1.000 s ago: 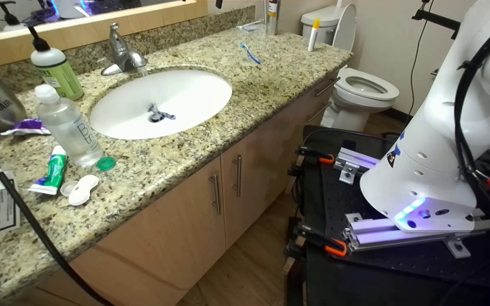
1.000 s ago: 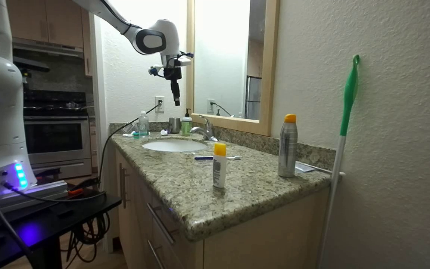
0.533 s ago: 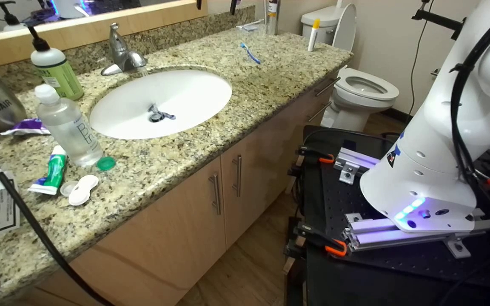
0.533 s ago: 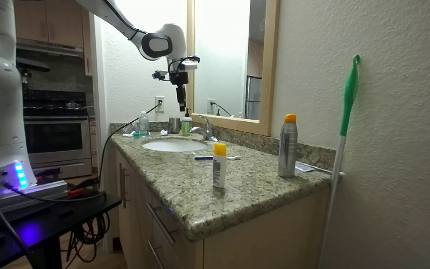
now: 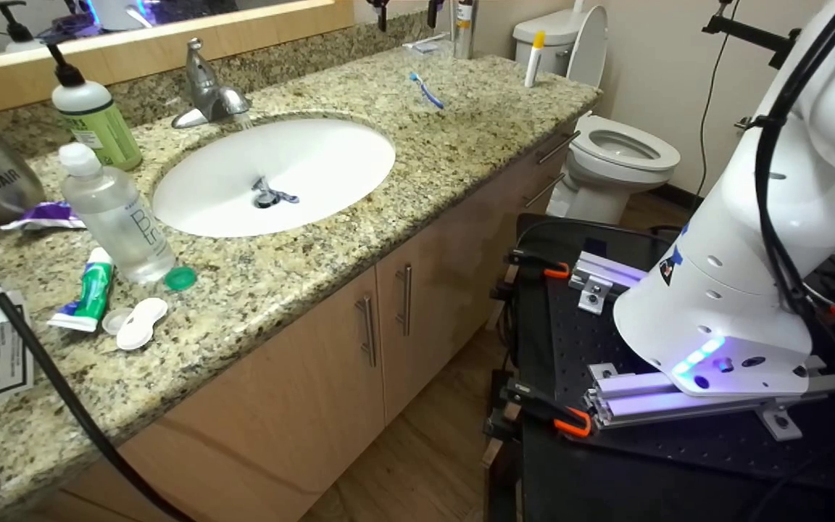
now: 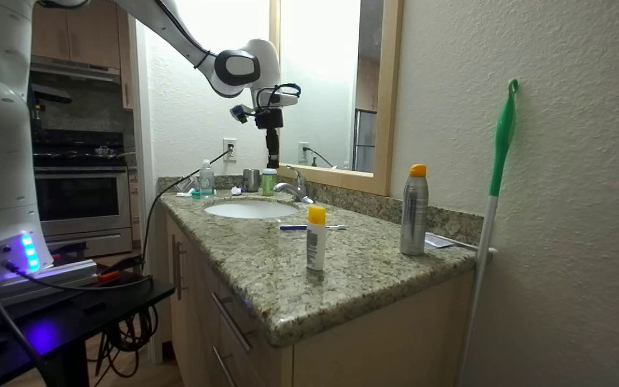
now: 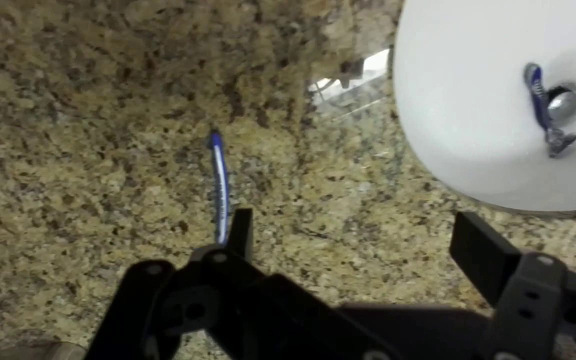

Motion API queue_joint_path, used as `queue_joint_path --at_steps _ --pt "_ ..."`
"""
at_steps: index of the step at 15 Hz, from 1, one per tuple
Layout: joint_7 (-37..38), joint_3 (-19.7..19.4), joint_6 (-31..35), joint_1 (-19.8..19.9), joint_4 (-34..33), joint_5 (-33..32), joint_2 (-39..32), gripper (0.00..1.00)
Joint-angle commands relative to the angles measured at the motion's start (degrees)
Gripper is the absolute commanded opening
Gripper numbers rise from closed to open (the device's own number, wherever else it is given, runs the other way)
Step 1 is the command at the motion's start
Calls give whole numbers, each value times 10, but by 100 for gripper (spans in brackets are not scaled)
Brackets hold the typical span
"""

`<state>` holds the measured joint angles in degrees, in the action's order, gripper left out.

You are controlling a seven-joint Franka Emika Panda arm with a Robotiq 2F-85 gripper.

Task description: Wet the toothbrush under the tap then place it back on the counter

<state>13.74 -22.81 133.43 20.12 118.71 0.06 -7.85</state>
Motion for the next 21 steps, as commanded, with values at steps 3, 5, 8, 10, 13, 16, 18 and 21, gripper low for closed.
queue_joint_path --at_steps 3,5,8,10,13,16,18,21 --pt "-101 -1 -60 69 -120 68 -141 100" --pt "-80 -6 -43 60 -87 55 -111 100" --pt "-86 -1 -49 73 -121 74 -159 100" --pt "-66 -13 -31 66 -126 49 -179 100" --pt "-35 -36 -28 64 -137 -21 -208 100" --pt "-47 -27 -39 73 -128 -22 -200 100" --pt "-57 -27 -39 79 -132 -25 -211 100" --pt "-74 -12 -23 96 -119 14 -201 100"
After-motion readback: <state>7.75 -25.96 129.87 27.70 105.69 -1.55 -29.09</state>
